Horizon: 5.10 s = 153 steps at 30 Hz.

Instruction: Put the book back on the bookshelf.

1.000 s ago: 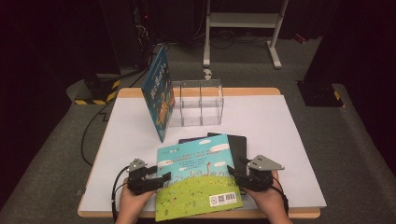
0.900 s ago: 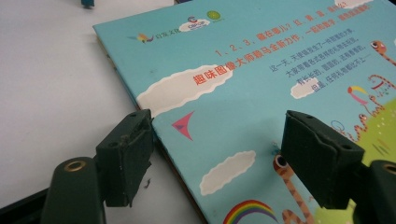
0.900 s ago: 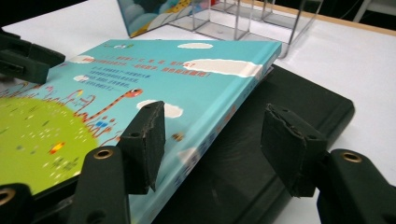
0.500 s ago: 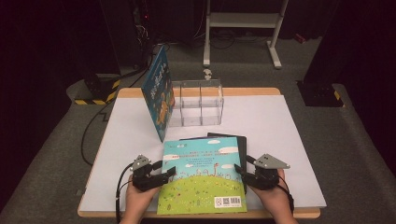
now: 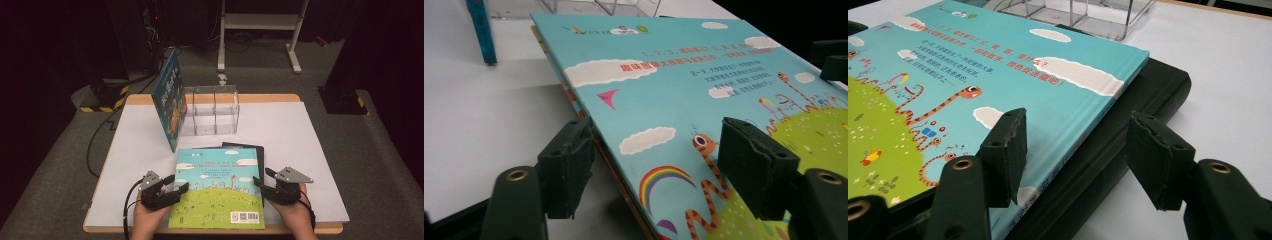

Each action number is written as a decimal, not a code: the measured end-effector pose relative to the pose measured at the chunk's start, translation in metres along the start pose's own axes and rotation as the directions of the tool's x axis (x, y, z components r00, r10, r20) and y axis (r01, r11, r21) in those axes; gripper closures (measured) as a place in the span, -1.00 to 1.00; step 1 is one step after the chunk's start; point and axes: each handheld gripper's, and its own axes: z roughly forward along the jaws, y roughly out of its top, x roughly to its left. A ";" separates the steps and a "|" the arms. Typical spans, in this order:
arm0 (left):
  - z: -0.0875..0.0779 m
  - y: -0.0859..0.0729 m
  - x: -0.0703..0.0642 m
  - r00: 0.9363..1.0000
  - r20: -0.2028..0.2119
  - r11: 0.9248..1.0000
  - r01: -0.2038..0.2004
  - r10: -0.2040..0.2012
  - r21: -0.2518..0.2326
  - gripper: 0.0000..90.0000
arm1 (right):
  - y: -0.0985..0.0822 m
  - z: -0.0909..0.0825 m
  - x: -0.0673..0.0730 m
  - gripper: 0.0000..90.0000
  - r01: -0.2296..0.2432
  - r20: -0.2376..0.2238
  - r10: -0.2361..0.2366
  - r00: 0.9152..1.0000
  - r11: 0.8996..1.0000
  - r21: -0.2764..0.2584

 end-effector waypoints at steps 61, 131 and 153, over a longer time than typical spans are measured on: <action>0.020 -0.019 -0.030 0.994 0.104 0.989 0.024 -0.040 0.148 -0.69 | -0.021 -0.012 -0.012 -0.68 -0.248 -0.131 0.260 0.957 0.964 0.099; 0.046 0.008 -0.039 0.991 0.132 0.997 -0.038 0.028 0.073 -0.35 | 0.002 -0.005 -0.039 -0.51 -0.242 -0.065 0.246 0.967 0.968 0.070; 0.030 0.017 -0.050 0.988 0.123 0.993 -0.088 0.096 -0.076 -0.10 | 0.012 -0.024 -0.024 -0.26 -0.154 -0.002 0.154 0.988 0.986 -0.070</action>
